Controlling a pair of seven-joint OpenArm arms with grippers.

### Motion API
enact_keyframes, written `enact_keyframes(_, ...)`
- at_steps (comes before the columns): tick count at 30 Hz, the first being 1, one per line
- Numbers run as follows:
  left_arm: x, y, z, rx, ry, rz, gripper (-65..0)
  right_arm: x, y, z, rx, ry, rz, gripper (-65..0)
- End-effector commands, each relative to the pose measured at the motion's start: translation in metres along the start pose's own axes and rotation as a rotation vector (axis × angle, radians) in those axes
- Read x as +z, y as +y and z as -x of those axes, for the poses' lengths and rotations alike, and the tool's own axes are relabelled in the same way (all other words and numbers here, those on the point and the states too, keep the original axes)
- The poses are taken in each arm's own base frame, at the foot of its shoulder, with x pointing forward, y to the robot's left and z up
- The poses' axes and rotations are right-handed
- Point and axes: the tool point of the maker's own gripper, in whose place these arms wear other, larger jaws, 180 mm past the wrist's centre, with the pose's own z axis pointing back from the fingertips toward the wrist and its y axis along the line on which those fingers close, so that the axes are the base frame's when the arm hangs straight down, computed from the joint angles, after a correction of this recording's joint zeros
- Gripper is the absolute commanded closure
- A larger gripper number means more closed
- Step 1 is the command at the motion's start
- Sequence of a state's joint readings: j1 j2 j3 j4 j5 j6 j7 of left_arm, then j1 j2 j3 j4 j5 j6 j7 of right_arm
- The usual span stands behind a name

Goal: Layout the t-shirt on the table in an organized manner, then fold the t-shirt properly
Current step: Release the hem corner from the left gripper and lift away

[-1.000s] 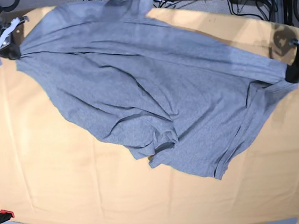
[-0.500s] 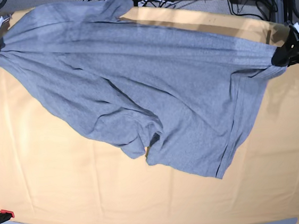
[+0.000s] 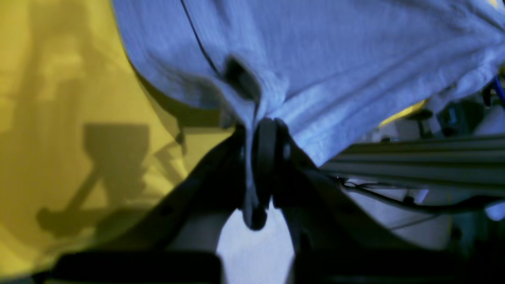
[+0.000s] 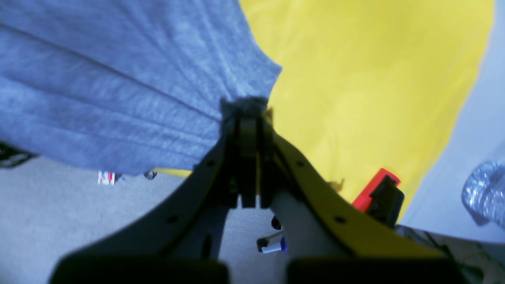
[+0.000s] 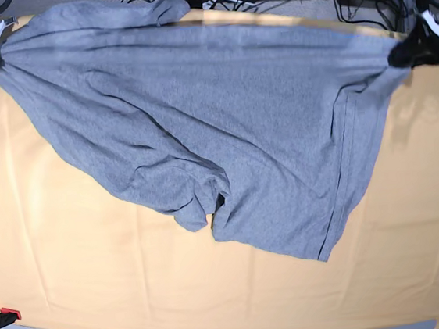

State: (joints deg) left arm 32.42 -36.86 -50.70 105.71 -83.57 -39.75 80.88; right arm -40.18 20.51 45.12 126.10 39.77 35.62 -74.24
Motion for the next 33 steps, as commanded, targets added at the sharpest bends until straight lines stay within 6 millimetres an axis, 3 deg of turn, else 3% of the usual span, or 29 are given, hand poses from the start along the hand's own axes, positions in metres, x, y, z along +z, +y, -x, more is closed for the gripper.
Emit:
enact_keyframes(1,0.005,-0.007,-0.008,-0.039,-0.008,0.011,0.0,0.005,-0.001,-0.003,0.023,-0.009,0.000,0.0)
enact_keyframes(8,0.005,-0.034,0.010,-0.073,0.077,0.052,0.0,0.009,0.016,0.023,0.042,0.065,-0.081,0.0)
enact_keyframes(15,0.005,-0.041,0.017,-0.073,0.103,0.065,0.0,0.009,0.018,0.023,0.066,0.061,-0.089,0.0)
enact_keyframes(16,0.005,-0.041,0.017,-0.073,0.103,0.065,0.0,0.009,0.018,0.023,0.066,0.061,-0.089,-4.0)
enact_keyframes(20,0.005,-0.040,0.015,-0.080,0.099,0.063,-31.7,0.009,0.017,0.020,0.055,0.053,-0.084,-23.5)
enact_keyframes(22,0.005,-0.038,0.010,-0.093,0.089,0.058,-42.8,0.009,0.015,0.018,0.048,0.043,-0.080,-26.9)
enact_keyframes(28,0.005,-0.030,-0.050,-0.170,-0.125,0.026,-44.1,0.009,0.014,0.012,0.045,0.012,-0.076,-27.0)
enact_keyframes(33,0.012,-0.004,-0.098,-0.208,-0.247,-0.115,-44.1,0.009,0.014,0.003,0.043,-0.035,-0.077,-27.0)
